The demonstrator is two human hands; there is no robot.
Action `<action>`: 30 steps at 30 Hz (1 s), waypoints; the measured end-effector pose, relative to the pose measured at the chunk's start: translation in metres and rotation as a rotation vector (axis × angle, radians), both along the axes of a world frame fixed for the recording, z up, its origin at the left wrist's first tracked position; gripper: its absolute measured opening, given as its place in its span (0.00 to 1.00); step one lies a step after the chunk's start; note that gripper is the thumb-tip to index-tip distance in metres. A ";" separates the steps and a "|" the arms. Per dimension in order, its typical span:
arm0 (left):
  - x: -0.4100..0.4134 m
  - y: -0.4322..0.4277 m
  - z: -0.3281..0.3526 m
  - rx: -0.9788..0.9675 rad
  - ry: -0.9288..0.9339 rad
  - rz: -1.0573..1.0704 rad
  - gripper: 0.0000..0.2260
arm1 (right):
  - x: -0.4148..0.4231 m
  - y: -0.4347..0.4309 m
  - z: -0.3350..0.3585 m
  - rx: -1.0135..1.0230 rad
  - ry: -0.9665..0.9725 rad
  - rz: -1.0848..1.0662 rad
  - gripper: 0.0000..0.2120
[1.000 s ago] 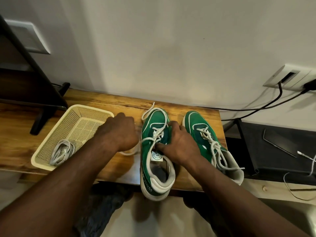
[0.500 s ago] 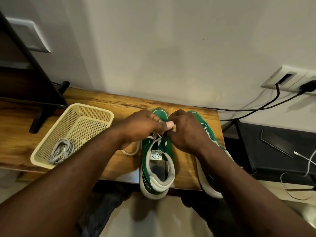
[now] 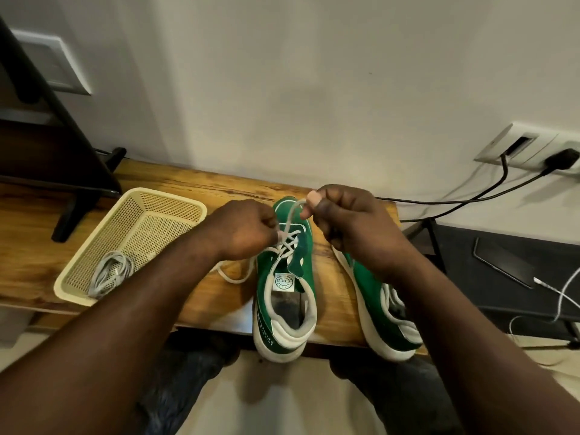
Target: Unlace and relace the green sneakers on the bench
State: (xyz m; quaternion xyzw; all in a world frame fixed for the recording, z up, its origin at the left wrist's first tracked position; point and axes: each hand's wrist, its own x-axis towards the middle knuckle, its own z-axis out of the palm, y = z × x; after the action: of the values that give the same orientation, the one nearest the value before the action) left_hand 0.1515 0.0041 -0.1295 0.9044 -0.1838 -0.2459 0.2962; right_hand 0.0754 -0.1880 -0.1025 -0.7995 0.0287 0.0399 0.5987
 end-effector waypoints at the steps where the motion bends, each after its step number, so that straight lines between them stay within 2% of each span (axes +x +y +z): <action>1: 0.000 0.000 0.002 -0.124 0.020 -0.007 0.09 | -0.001 0.004 0.000 -0.055 -0.002 0.001 0.13; 2: 0.000 0.000 0.004 -0.285 0.071 -0.034 0.17 | 0.000 0.007 -0.001 -0.108 -0.016 -0.017 0.12; 3: -0.002 0.000 0.007 -0.442 0.141 -0.058 0.20 | 0.000 0.010 -0.001 -0.156 -0.044 -0.049 0.12; 5: -0.006 -0.002 0.015 -0.617 0.220 -0.116 0.13 | 0.002 0.011 0.000 -0.226 -0.091 -0.108 0.13; 6: -0.008 -0.003 0.016 -0.628 0.194 -0.125 0.08 | 0.002 0.011 0.002 -0.232 -0.103 -0.130 0.14; 8: -0.011 -0.004 0.017 -0.612 0.099 -0.110 0.11 | 0.001 0.007 0.010 -0.209 -0.122 -0.154 0.14; 10: -0.009 -0.001 0.018 -0.612 0.078 -0.092 0.14 | -0.004 0.002 0.020 -0.162 -0.154 -0.118 0.14; 12: -0.006 0.003 0.021 -0.614 0.085 -0.079 0.11 | -0.010 -0.003 0.028 -0.093 -0.215 -0.053 0.15; 16: -0.006 0.003 0.015 -0.419 0.030 -0.132 0.10 | -0.017 -0.004 0.034 0.068 -0.318 -0.029 0.16; 17: -0.008 0.003 0.013 -0.377 0.010 -0.152 0.08 | -0.016 -0.004 0.033 0.066 -0.310 -0.034 0.15; 19: -0.012 0.002 0.014 -0.460 0.054 -0.155 0.06 | -0.014 -0.002 0.029 -0.025 -0.253 -0.055 0.15; 21: -0.014 0.001 0.020 -0.649 0.143 -0.114 0.18 | -0.011 -0.001 0.023 -0.179 -0.198 -0.102 0.12; 23: -0.014 0.000 0.025 -0.730 0.120 -0.102 0.17 | -0.009 0.000 0.019 -0.237 -0.145 -0.122 0.09; 26: -0.012 0.000 0.019 -0.619 -0.053 -0.084 0.09 | -0.010 -0.002 0.017 -0.253 -0.050 -0.079 0.11; 30: -0.004 0.006 0.014 -0.364 -0.140 -0.089 0.05 | -0.007 -0.003 0.012 -0.281 0.004 -0.088 0.05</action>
State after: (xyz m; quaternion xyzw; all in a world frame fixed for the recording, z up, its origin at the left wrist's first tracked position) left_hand 0.1475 0.0102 -0.1159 0.8418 -0.2853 -0.1583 0.4300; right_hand 0.0683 -0.1906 -0.0907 -0.8734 0.0701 0.0108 0.4818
